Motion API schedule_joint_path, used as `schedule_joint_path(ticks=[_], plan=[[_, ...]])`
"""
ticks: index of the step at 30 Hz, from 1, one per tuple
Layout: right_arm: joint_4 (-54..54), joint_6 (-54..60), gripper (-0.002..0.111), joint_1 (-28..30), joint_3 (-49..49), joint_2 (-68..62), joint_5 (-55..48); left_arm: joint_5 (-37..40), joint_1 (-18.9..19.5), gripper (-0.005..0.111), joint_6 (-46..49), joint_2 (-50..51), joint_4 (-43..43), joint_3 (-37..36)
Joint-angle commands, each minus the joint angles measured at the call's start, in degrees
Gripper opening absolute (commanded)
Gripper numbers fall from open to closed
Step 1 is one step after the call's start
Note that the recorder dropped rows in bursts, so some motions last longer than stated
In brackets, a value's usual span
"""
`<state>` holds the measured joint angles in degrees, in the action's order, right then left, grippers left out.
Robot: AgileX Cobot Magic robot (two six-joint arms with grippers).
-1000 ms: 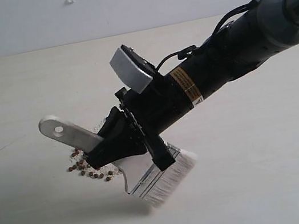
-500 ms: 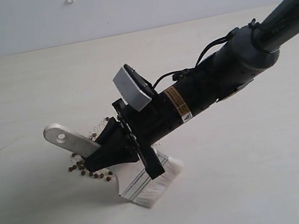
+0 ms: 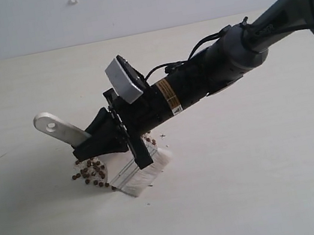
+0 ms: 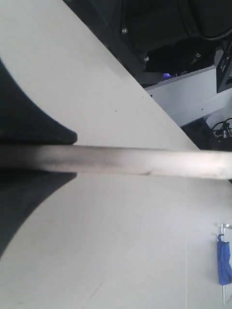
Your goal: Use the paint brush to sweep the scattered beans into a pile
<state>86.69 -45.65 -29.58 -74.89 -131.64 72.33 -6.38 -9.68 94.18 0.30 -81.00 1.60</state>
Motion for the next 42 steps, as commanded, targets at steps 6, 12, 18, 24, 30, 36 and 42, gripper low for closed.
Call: schedule_joint_path(ticks=[6, 12, 18, 24, 30, 36, 42], plan=[[0.7, -7.9, 0.0, 0.3, -6.1, -0.6, -2.4, 0.3, -0.3, 0.0, -0.2, -0.3, 0.1, -0.2], [0.8, -16.4, 0.0, 0.3, -8.0, 3.6, -2.4, 0.3, -0.3, 0.0, -0.2, -0.3, 0.1, -0.2], [3.4, -19.3, 0.0, -0.1, -7.6, 9.7, -2.4, 0.3, -0.3, 0.0, -0.2, -0.3, 0.1, -0.2], [-3.5, -21.0, 0.0, -6.3, -3.0, 13.9, -23.1, 0.3, -0.3, 0.0, -0.2, -0.3, 0.1, -0.2], [-38.8, 0.1, 0.0, -16.7, -0.4, 12.6, -30.4, 0.3, -0.3, 0.0, -0.2, -0.3, 0.1, -0.2], [-81.7, 35.2, 0.0, -26.4, -0.3, 9.9, -29.7, 0.3, -0.3, 0.0, -0.2, -0.3, 0.1, -0.2], [-115.9, 55.0, 0.0, -32.8, -0.3, 4.2, -12.2, 0.3, -0.3, 0.0, -0.2, -0.3, 0.1, -0.2]])
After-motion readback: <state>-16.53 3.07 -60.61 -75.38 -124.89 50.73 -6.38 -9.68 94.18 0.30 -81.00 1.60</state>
